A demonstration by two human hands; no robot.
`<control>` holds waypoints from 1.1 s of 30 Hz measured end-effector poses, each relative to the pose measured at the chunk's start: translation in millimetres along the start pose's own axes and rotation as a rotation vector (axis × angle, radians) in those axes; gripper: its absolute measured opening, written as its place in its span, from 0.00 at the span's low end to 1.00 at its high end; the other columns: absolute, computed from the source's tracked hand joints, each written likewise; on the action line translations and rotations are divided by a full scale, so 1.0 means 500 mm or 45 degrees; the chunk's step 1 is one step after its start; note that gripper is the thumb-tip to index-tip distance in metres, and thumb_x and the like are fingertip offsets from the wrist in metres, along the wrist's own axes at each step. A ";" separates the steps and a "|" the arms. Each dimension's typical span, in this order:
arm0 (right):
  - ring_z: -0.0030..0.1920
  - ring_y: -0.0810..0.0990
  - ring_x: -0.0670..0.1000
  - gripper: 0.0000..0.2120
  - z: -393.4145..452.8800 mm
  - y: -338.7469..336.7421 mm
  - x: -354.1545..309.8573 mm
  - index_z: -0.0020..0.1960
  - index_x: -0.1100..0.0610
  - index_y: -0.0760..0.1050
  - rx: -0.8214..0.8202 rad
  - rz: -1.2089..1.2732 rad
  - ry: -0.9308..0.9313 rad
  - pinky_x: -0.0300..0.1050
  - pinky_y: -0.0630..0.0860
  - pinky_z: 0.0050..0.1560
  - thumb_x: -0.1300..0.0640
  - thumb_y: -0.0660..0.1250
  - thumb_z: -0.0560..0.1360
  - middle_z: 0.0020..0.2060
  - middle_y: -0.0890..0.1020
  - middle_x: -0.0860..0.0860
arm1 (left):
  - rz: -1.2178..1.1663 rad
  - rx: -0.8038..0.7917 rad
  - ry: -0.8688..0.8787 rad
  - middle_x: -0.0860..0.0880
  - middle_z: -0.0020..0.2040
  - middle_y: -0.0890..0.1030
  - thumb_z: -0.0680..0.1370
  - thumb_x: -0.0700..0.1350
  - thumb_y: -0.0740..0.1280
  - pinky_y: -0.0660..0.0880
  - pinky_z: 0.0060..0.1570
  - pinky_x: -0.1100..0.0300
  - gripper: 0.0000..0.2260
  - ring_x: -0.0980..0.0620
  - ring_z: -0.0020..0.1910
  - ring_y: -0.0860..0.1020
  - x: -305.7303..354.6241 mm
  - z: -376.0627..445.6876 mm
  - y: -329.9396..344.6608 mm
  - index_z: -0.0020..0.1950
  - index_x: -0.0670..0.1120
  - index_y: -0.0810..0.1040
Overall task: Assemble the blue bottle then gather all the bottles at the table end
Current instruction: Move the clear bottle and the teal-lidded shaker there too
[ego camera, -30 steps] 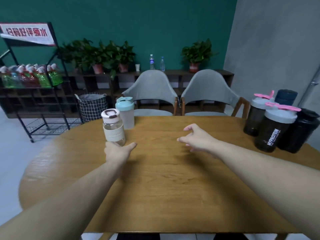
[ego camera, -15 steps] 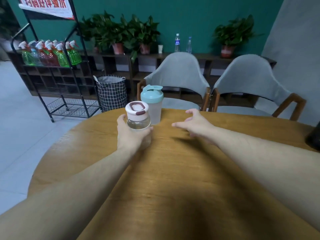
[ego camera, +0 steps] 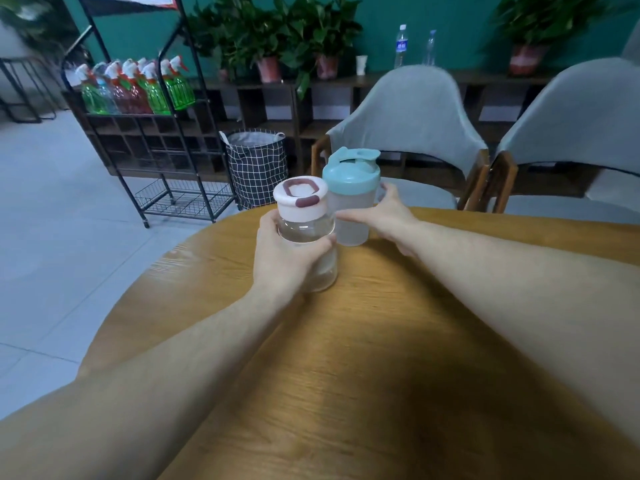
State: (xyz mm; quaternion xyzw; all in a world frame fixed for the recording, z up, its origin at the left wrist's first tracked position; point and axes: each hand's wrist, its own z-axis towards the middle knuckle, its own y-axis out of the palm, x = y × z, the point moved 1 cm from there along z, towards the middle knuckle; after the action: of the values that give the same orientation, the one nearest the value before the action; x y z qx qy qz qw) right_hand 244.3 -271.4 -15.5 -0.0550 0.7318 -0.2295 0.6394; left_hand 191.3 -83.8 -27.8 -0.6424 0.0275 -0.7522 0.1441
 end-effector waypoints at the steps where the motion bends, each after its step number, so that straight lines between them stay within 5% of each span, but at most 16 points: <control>1: 0.70 0.70 0.55 0.53 0.008 0.008 0.000 0.79 0.51 0.54 0.003 0.036 -0.009 0.48 0.69 0.60 0.44 0.82 0.64 0.73 0.70 0.52 | 0.001 0.002 0.008 0.50 0.59 0.82 0.64 0.49 0.84 0.79 0.61 0.49 0.36 0.54 0.57 0.82 -0.001 0.003 -0.001 0.67 0.46 0.72; 12: 0.57 0.71 0.48 0.41 -0.029 -0.033 0.010 0.71 0.53 0.62 0.074 0.145 -0.042 0.46 0.70 0.53 0.48 0.81 0.66 0.57 0.72 0.47 | -0.066 -0.078 -0.001 0.53 0.58 0.82 0.67 0.45 0.83 0.79 0.62 0.49 0.33 0.55 0.56 0.82 0.039 -0.019 0.020 0.67 0.47 0.71; 20: 0.60 0.73 0.50 0.44 -0.163 -0.230 0.028 0.72 0.53 0.62 0.196 0.134 -0.058 0.49 0.74 0.58 0.45 0.82 0.64 0.60 0.74 0.47 | -0.122 -0.273 0.075 0.56 0.54 0.82 0.68 0.43 0.82 0.80 0.60 0.50 0.25 0.58 0.53 0.82 0.150 -0.126 0.097 0.55 0.56 0.72; 25: 0.63 0.76 0.52 0.47 -0.269 -0.371 0.033 0.71 0.52 0.63 0.295 0.145 -0.090 0.54 0.76 0.63 0.43 0.83 0.59 0.63 0.77 0.48 | -0.159 -0.411 0.090 0.57 0.55 0.81 0.68 0.45 0.83 0.80 0.59 0.53 0.31 0.57 0.55 0.82 0.218 -0.217 0.168 0.65 0.52 0.70; 33: 0.55 0.77 0.46 0.42 -0.458 -0.576 0.101 0.67 0.51 0.65 0.439 0.089 -0.079 0.47 0.75 0.53 0.42 0.82 0.61 0.56 0.77 0.43 | -0.176 -0.619 0.125 0.54 0.56 0.84 0.65 0.48 0.83 0.82 0.53 0.55 0.33 0.56 0.53 0.84 0.300 -0.382 0.306 0.67 0.49 0.74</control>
State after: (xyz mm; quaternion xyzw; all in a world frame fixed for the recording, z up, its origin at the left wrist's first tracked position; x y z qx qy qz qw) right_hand -46.0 -485.4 73.0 0.0738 0.6631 -0.3274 0.6691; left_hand 12.9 -295.7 48.2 -0.6213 0.1704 -0.7618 -0.0678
